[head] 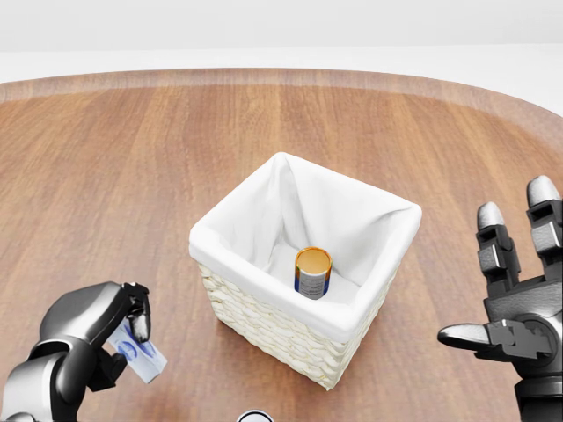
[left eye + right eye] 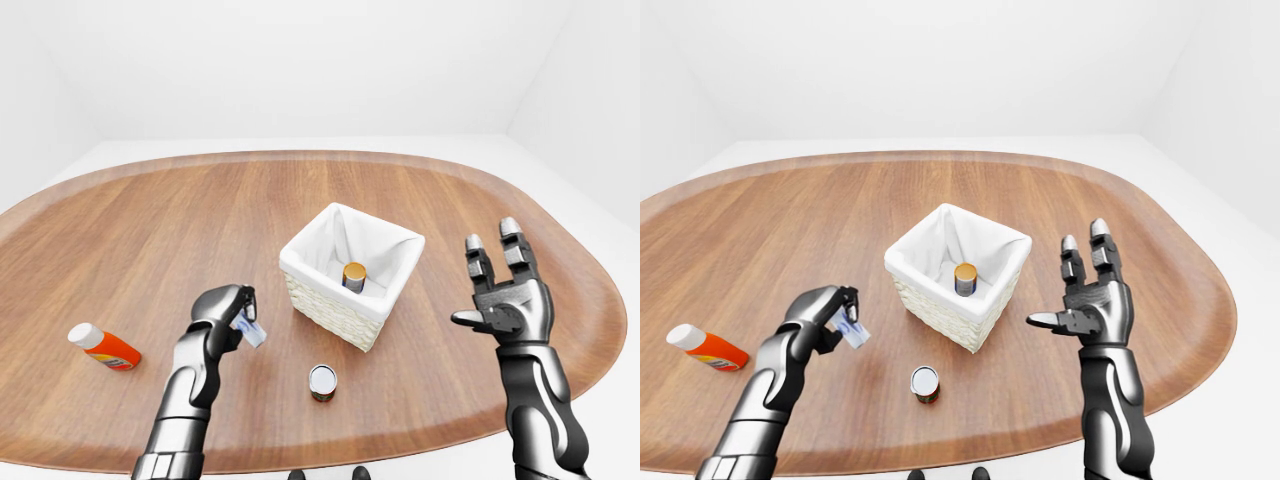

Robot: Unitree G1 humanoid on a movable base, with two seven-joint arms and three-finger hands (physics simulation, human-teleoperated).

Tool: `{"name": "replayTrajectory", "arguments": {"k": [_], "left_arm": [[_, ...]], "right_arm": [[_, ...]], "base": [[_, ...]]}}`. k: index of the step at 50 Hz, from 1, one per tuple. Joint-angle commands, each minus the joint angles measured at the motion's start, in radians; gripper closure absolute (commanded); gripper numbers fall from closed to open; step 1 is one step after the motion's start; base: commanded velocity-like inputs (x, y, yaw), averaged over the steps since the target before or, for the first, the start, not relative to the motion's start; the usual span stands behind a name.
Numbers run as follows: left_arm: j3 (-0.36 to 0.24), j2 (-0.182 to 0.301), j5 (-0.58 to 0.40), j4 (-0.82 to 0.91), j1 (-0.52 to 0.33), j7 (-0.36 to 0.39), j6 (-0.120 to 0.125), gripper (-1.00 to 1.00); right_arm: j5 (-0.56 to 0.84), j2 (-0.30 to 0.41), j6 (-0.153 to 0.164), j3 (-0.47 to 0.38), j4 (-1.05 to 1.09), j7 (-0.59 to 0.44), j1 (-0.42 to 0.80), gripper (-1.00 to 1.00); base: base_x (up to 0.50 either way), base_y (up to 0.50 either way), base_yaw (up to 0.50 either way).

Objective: Pick up the alphabet soup and the cream cheese box, and put them in the basket.

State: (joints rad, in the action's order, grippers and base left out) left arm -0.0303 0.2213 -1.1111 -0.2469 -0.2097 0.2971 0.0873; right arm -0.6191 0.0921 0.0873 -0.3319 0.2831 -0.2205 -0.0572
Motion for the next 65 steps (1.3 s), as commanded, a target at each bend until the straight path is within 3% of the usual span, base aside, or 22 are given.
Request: {"name": "replayTrajectory", "arguments": {"k": [1,14,30,51,65], "left_arm": [[-0.055,-0.014,0.016,0.265,0.038,0.090,0.000,1.00],[-0.108,-0.002,0.009,0.425,0.031,0.176,0.000,1.00],[-0.118,0.002,-0.020,0.603,-0.057,0.290,0.000,1.00],[-0.066,-0.010,-0.068,0.726,-0.269,0.401,0.000,1.00],[-0.023,-0.051,-0.089,0.719,-0.332,0.401,0.000,1.00]], "right_arm": [[0.002,-0.001,0.000,0.004,0.001,0.001,0.001,-1.00],[0.006,-0.005,0.000,0.010,0.005,-0.002,-0.004,-1.00],[0.015,-0.006,0.000,0.017,-0.002,-0.008,-0.002,-1.00],[0.040,-0.012,0.000,0.032,-0.017,-0.022,-0.006,-1.00],[0.046,-0.014,0.000,0.036,-0.015,-0.027,-0.012,-1.00]], "base": [[0.00,0.00,0.00],[0.00,0.00,0.00],[0.00,0.00,0.00],[0.00,0.00,0.00],[0.00,0.00,0.00]]}}
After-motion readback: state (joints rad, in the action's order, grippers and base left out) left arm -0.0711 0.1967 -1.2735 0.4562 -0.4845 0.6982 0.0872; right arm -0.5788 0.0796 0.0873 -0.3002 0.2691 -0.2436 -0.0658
